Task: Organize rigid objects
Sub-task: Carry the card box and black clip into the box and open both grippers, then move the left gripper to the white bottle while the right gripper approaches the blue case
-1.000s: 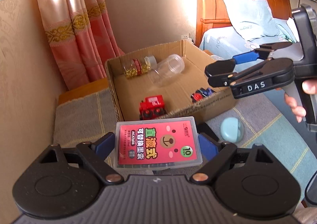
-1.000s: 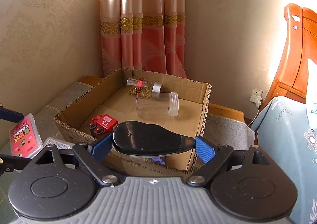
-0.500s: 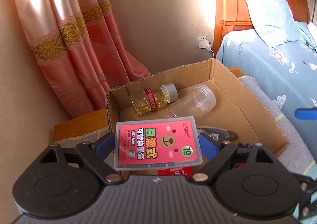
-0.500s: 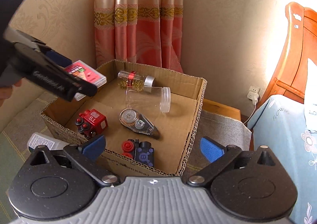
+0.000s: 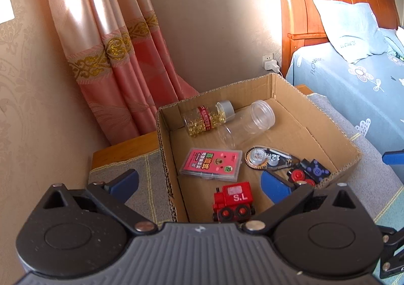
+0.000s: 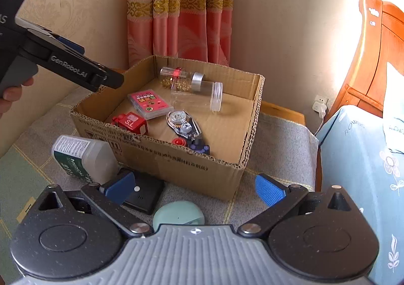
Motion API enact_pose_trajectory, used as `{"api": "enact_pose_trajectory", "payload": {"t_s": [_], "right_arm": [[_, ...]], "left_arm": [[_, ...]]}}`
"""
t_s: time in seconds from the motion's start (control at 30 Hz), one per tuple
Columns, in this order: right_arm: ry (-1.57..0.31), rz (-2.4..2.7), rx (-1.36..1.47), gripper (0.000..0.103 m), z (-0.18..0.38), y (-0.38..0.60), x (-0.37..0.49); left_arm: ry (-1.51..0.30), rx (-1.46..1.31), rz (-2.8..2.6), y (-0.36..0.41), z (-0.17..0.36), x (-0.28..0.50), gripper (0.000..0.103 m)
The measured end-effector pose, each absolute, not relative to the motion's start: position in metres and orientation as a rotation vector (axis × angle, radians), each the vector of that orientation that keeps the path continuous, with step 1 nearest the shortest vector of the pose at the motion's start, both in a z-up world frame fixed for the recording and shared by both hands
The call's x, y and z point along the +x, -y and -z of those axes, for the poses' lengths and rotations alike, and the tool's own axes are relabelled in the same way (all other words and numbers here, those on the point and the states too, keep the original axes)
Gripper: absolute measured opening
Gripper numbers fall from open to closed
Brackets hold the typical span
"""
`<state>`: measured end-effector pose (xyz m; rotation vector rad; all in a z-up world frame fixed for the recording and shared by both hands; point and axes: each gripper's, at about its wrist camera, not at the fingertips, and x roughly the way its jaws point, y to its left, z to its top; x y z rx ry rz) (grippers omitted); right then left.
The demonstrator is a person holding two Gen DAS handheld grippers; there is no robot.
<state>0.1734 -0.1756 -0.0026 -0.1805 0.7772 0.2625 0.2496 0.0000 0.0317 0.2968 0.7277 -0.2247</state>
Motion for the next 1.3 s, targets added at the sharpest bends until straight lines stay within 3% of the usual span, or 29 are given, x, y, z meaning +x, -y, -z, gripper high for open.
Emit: {"api": "enact_pose_trajectory", "payload": {"t_s": [0.6,1.3], "right_arm": [[-0.842,-0.228,-0.095,0.103,0.032,0.189,0.141],[-0.889,-0.31,-0.176,0.103,0.077,0.21,0.144]], "left_arm": [[-0.855,0.09,0.176,-0.006,0.033,0.213,0.103],[-0.861,0.073,0.091,-0.028,0.071,0.172,0.102]]}}
